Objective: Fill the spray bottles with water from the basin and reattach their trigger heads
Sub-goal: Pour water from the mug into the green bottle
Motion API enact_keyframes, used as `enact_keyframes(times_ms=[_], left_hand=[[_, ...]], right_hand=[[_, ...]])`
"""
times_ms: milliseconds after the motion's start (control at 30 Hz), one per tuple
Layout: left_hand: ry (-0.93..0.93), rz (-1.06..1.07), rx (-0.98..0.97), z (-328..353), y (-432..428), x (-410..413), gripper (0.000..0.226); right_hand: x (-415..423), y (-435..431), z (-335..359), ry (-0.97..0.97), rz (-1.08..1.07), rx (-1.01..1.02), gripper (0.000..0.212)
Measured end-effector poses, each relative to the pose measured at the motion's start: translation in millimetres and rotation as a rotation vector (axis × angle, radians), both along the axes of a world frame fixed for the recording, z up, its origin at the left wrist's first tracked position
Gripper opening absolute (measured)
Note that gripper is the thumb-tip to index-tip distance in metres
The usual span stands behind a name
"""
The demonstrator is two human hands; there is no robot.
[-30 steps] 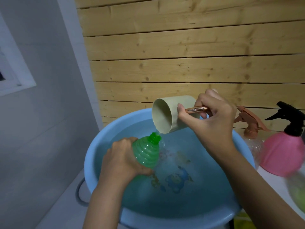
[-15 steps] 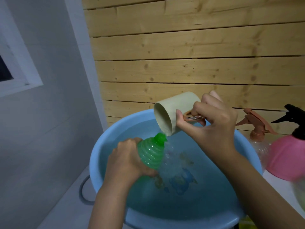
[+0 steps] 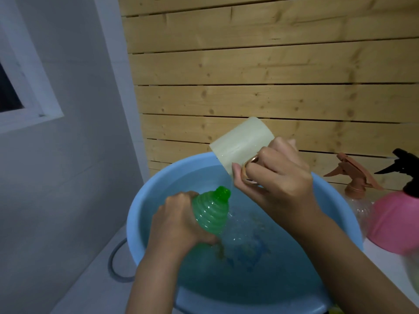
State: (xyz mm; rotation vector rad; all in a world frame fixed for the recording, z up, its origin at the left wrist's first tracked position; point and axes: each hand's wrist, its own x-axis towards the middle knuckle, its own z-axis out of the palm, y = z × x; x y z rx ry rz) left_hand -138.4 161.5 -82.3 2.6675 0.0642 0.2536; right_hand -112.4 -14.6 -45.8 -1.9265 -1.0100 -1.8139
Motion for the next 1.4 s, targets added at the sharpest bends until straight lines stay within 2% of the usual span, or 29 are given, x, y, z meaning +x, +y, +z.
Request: enact_keyframes(times_ms=[167, 400, 467, 567, 733, 833, 933, 1033, 1400], left_hand=[[0.001, -0.006, -0.006, 0.5, -0.7, -0.7, 0.066], [0.011, -0.008, -0.023, 1.0, -1.1, -1.3, 0.061], [0.007, -0.011, -0.026, 1.2, -1.2, -1.1, 0.063], [0.012, -0.015, -0.031, 2.0, -1.8, -1.3, 0.063], [0.006, -0.016, -0.030, 2.2, -1.8, -1.6, 0.061], [0.009, -0.019, -0.043, 2.6, -2.3, -2.6, 0.062], [0.008, -0.020, -0.036, 3.2, -2.7, -2.6, 0.063], [0.010, -0.034, -0.044, 2.3, -3.0, -2.6, 0.063], [0.016, -0.051, -0.072, 1.7, -1.5, -2.1, 0.062]], right_hand=[[7.5, 1.6, -4.5, 0.035, -0.073, -0.114, 0.037], [28.9, -12.3, -19.4, 0.394, -0.282, -0.231, 0.031], [33.6, -15.4, -23.6, 0.444, -0.357, -0.272, 0.034], [37.5, -15.6, -28.0, 0.504, -0.449, -0.360, 0.050], [44.8, -14.4, -39.3, 0.636, -0.426, -0.438, 0.068], [46.6, -16.7, -44.2, 0.685, -0.435, -0.457, 0.061], [44.9, -19.1, -45.6, 0.813, -0.457, -0.406, 0.042], [41.3, -20.4, -44.2, 0.895, -0.466, -0.355, 0.036], [44.5, -20.6, -48.2, 1.247, -0.324, -0.007, 0.048]])
